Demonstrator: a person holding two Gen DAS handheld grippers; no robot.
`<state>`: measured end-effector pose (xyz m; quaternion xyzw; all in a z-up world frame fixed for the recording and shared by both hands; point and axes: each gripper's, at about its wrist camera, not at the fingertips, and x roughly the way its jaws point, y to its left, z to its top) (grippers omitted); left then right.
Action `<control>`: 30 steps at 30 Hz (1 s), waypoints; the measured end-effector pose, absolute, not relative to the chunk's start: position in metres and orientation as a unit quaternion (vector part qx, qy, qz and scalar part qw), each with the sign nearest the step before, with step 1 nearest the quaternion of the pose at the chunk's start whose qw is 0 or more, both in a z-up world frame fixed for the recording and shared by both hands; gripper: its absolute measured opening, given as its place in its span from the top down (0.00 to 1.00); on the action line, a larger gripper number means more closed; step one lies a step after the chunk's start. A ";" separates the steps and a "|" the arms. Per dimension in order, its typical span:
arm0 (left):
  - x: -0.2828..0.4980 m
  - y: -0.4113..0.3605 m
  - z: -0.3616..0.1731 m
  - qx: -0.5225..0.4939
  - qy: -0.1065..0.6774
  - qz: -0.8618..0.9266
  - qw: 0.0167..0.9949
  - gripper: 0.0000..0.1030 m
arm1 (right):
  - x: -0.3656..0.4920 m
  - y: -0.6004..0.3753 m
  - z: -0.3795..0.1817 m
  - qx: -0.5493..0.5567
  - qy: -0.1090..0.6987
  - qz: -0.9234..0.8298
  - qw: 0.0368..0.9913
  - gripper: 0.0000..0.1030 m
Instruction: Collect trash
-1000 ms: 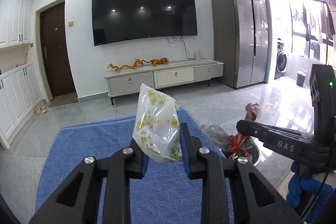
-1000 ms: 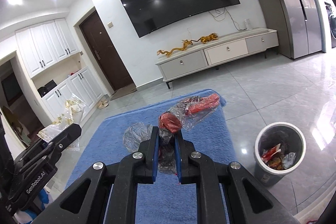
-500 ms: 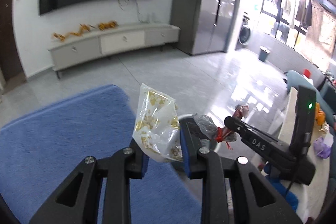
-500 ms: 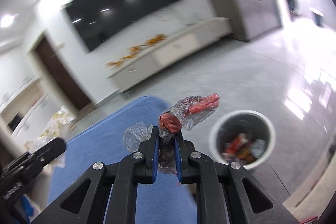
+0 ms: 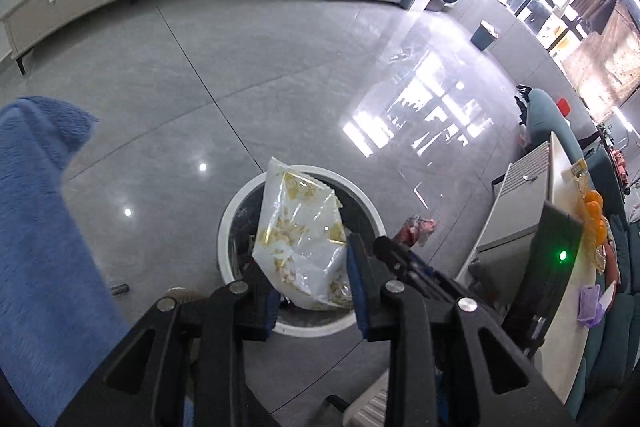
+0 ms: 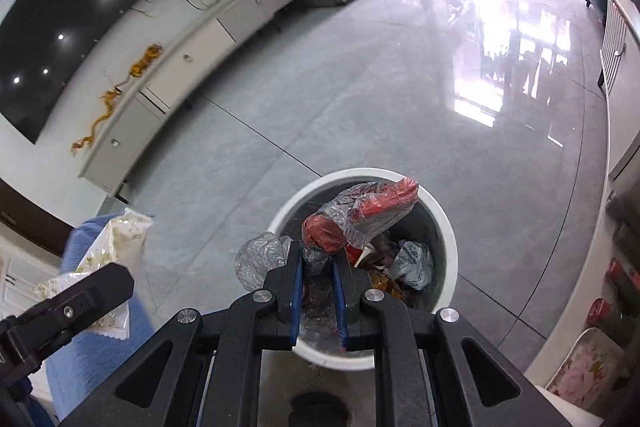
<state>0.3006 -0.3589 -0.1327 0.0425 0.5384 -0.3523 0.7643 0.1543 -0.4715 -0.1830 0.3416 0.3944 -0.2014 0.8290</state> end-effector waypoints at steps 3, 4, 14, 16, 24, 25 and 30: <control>0.316 -0.367 -0.157 0.032 0.559 -0.349 0.751 0.63 | 0.166 -0.480 -0.205 0.346 0.413 -0.204 0.817 0.85; 0.321 -0.369 -0.163 0.036 0.561 -0.344 0.752 0.58 | 0.169 -0.482 -0.213 0.345 0.420 -0.209 0.813 0.85; 0.329 -0.359 -0.162 0.022 0.560 -0.330 0.760 0.50 | 0.162 -0.493 -0.229 0.342 0.432 -0.249 0.797 0.69; 0.318 -0.351 -0.143 0.029 0.540 -0.327 0.775 0.50 | 0.160 -0.488 -0.220 0.333 0.427 -0.252 0.802 0.69; 0.262 -0.277 -0.053 0.037 0.450 -0.292 0.843 0.49 | 0.142 -0.434 -0.144 0.287 0.372 -0.209 0.858 0.67; 0.253 -0.261 -0.040 0.038 0.437 -0.281 0.853 0.47 | 0.135 -0.422 -0.129 0.280 0.360 -0.196 0.868 0.67; 0.213 -0.186 0.007 0.020 0.386 -0.244 0.889 0.42 | 0.111 -0.365 -0.075 0.235 0.320 -0.142 0.907 0.42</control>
